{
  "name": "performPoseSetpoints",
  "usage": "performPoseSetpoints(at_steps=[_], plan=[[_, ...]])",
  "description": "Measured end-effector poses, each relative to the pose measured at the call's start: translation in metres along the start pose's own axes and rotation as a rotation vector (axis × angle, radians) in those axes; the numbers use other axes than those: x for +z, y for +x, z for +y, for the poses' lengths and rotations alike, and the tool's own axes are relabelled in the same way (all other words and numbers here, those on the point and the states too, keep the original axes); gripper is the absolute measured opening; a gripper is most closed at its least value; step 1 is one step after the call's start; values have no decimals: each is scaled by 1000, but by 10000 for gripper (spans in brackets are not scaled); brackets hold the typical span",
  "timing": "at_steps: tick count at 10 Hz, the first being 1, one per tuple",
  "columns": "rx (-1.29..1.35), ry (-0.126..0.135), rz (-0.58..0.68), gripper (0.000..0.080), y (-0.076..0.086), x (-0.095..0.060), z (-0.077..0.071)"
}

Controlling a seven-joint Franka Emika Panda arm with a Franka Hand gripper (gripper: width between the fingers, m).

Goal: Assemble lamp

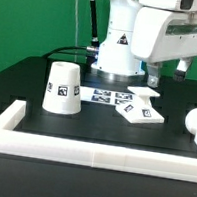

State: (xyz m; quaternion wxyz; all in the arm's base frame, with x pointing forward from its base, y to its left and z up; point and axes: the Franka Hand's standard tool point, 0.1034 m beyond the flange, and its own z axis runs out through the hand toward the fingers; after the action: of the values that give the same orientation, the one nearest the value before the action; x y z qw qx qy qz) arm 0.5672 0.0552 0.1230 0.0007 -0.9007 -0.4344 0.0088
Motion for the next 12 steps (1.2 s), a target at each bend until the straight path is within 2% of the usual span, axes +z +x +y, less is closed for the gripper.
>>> performPoseSetpoints(at_steps=[7, 10, 12], plan=[[20, 0, 1, 700, -3, 1, -1], [282, 12, -20, 700, -34, 11, -26], [438, 26, -26, 700, -41, 19, -36]])
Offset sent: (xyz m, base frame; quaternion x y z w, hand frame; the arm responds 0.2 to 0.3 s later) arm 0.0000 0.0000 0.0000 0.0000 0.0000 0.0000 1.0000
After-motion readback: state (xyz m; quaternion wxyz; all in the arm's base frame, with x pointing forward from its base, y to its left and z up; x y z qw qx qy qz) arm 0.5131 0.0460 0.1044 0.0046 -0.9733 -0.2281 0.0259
